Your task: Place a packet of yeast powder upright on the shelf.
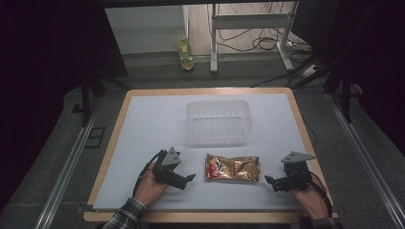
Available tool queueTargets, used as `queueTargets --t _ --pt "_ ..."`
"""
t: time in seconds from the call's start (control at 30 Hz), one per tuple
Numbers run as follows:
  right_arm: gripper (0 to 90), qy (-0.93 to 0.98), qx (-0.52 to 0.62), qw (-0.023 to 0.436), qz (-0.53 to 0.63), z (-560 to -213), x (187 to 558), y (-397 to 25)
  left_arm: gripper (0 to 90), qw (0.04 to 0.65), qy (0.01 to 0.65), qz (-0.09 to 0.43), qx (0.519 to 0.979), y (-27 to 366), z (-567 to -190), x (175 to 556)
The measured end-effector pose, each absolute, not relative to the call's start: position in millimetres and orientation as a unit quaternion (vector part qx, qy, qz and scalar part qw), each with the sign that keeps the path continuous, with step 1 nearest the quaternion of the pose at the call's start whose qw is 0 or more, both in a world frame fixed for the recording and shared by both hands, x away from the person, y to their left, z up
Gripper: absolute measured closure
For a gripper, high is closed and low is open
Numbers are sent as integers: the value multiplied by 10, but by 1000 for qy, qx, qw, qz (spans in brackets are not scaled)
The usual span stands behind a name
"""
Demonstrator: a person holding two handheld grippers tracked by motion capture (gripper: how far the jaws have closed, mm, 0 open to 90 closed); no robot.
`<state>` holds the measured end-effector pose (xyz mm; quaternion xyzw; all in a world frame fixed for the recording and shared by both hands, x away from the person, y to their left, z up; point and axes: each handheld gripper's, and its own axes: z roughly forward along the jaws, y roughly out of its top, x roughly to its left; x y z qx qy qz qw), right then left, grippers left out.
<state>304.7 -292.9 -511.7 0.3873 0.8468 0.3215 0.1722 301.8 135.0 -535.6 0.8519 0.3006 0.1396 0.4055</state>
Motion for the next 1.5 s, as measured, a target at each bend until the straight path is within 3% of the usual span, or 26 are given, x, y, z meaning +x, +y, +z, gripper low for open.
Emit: queueTargets --t 0.4,0.63,0.93,1.13,1.27,1.5 --pt "19 849 386 176 316 -5131 3052 -2924 1 412 307 127 849 1361 -5307 3038" --pt "19 847 388 176 317 -5131 3055 -2928 79 423 298 133 846 1344 -5225 3020" --pt "19 846 389 177 318 -5130 3056 -2926 340 452 280 114 839 1300 -5127 3021" --pt "19 846 389 177 319 -5131 3058 -2923 430 459 274 114 837 1245 -5102 3046" --pt "19 846 389 177 319 -5131 3059 -2922 553 461 279 115 835 1168 -5098 3065" --pt "20 847 388 177 318 -5133 3062 -2919 688 465 261 112 839 1004 -5096 3076"
